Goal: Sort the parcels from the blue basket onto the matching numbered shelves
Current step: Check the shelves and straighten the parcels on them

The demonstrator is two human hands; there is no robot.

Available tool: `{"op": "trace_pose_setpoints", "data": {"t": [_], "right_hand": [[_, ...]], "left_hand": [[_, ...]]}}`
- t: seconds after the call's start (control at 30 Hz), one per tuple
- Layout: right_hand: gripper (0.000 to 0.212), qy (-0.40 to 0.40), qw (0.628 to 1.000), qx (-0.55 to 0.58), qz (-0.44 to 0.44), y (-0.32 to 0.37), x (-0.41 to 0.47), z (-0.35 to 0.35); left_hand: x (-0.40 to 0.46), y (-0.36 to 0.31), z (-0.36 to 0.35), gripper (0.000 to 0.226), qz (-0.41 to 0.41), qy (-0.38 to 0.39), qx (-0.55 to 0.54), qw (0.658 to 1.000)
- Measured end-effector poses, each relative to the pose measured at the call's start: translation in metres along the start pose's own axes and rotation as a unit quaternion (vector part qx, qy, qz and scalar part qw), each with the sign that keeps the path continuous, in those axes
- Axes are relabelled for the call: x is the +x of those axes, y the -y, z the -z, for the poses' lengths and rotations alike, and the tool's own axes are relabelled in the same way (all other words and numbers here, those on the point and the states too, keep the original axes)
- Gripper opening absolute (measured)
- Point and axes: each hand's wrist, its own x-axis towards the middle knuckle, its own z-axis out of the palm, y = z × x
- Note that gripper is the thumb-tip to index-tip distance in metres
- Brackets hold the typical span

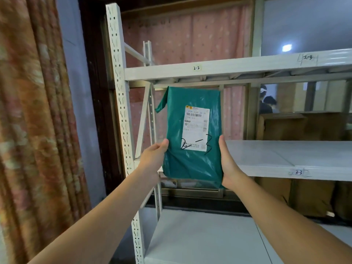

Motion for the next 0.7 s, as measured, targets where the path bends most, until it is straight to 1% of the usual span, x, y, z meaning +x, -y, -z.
{"op": "trace_pose_setpoints", "data": {"t": [0.03, 0.1, 0.17, 0.23, 0.27, 0.33, 0.37, 0.4, 0.5, 0.7], "right_hand": [[0.078, 0.000, 1.000, 0.000, -0.003, 0.002, -0.002, 0.000], [0.080, -0.005, 1.000, -0.005, -0.013, 0.005, -0.007, -0.005], [0.080, -0.016, 1.000, -0.017, -0.020, 0.006, -0.010, -0.009], [0.079, -0.025, 0.999, -0.012, -0.022, 0.005, -0.010, -0.012], [0.077, -0.033, 0.999, -0.004, -0.022, 0.003, -0.009, -0.012], [0.074, -0.063, 0.998, 0.006, -0.008, 0.002, -0.009, -0.010], [0.072, -0.080, 0.997, 0.006, -0.004, 0.002, -0.011, -0.008], [0.072, -0.095, 0.995, 0.005, -0.004, 0.003, -0.012, -0.005], [0.073, -0.117, 0.993, -0.005, -0.012, 0.006, -0.021, 0.012], [0.072, -0.181, 0.983, -0.006, 0.001, 0.028, -0.053, 0.055]], "left_hand": [[0.000, 0.000, 0.000, 0.038, -0.005, 0.000, 0.017, 1.000], [0.002, 0.001, -0.002, 0.042, -0.027, 0.000, 0.048, 0.998], [0.005, 0.006, -0.006, 0.039, -0.066, -0.013, 0.062, 0.996], [0.007, 0.010, -0.011, 0.036, -0.083, -0.006, 0.038, 0.996], [0.008, 0.011, -0.013, 0.040, -0.075, 0.016, 0.013, 0.997], [0.012, 0.017, -0.020, 0.062, -0.038, 0.074, -0.027, 0.996], [0.014, 0.019, -0.024, 0.069, -0.018, 0.095, -0.040, 0.994], [0.015, 0.021, -0.028, 0.069, -0.006, 0.108, -0.046, 0.993], [0.011, 0.027, -0.047, 0.058, 0.020, 0.127, -0.050, 0.990], [-0.007, 0.025, -0.097, 0.057, 0.058, 0.194, -0.040, 0.978]]}}
